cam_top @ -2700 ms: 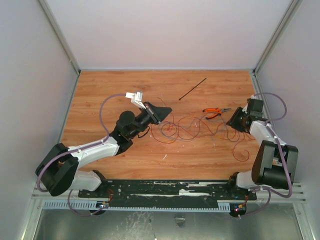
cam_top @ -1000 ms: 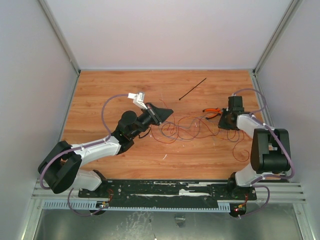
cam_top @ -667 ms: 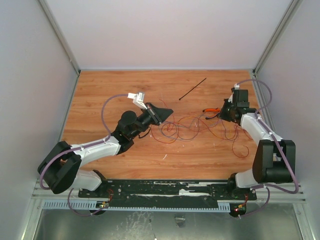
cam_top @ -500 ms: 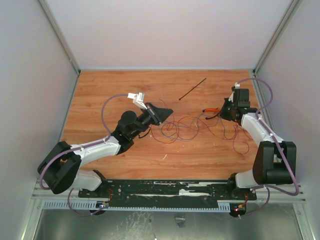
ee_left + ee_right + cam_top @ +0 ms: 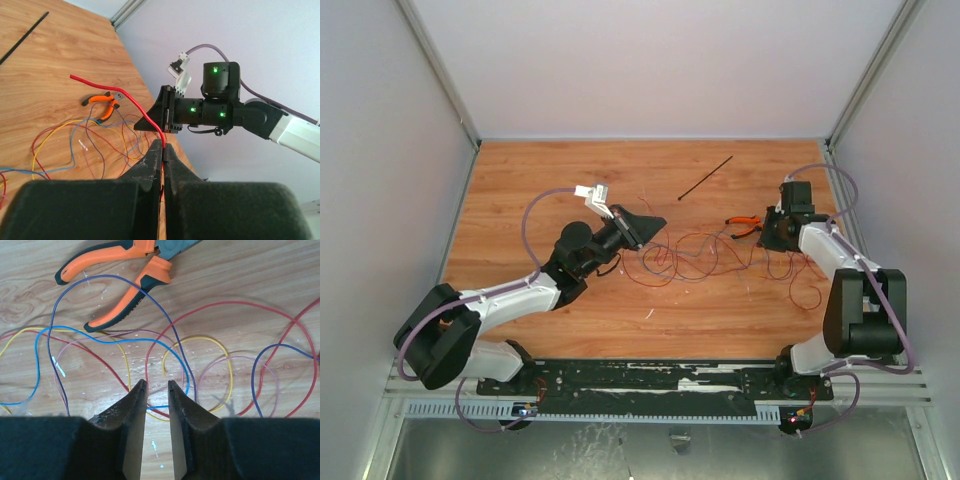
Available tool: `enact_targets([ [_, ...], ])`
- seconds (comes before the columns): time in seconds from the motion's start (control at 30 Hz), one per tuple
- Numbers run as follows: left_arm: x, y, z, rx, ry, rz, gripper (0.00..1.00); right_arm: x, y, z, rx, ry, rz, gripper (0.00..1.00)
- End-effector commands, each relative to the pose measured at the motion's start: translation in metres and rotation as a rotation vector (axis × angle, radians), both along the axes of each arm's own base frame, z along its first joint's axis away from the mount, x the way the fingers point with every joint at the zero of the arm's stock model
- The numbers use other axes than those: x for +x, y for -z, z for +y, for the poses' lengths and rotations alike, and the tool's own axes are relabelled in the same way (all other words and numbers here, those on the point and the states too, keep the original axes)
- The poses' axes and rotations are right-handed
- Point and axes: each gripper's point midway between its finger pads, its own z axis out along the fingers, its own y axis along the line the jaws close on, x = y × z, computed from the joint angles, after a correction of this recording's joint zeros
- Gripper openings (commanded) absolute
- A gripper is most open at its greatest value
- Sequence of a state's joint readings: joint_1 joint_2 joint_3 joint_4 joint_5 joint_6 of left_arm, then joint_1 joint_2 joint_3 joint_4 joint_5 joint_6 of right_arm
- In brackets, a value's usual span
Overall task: Zip-tie the wires
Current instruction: Straighten the cable at the center of the board.
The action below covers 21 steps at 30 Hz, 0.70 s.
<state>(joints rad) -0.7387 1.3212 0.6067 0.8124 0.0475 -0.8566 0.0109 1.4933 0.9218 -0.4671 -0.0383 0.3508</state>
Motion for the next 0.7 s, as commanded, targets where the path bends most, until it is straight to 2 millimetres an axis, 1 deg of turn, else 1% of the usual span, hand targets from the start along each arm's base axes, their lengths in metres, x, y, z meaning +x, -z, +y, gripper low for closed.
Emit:
enact_targets([
  [0.0, -0.002, -0.004, -0.002, -0.024, 0.019, -0.014, 0.00, 0.004, -0.022, 0.010, 0.026, -0.058, -0.055, 0.27],
  [0.1, -0.002, -0.002, -0.004, -0.027, 0.028, -0.009, 0.00, 0.001, -0.034, 0.004, 0.020, -0.060, -0.068, 0.28],
  [0.2, -0.002, -0.001, -0.004, -0.027, 0.029, -0.007, 0.00, 0.002, -0.043, -0.016, 0.012, 0.001, -0.103, 0.28],
  [0.27, -0.002, -0.001, -0.005, -0.027, 0.031, -0.006, 0.00, 0.003, -0.043, -0.021, 0.025, 0.026, -0.114, 0.28],
  [0.37, -0.002, -0.001, -0.005, -0.029, 0.033, -0.007, 0.00, 0.009, -0.038, -0.028, 0.034, 0.062, -0.119, 0.29],
  [0.47, -0.003, -0.002, -0.004, -0.030, 0.032, -0.007, 0.00, 0.018, -0.031, -0.032, 0.051, 0.099, -0.121, 0.29],
  [0.67, -0.004, -0.005, -0.002, -0.027, 0.027, -0.015, 0.00, 0.034, -0.012, -0.034, 0.095, 0.151, -0.108, 0.31],
])
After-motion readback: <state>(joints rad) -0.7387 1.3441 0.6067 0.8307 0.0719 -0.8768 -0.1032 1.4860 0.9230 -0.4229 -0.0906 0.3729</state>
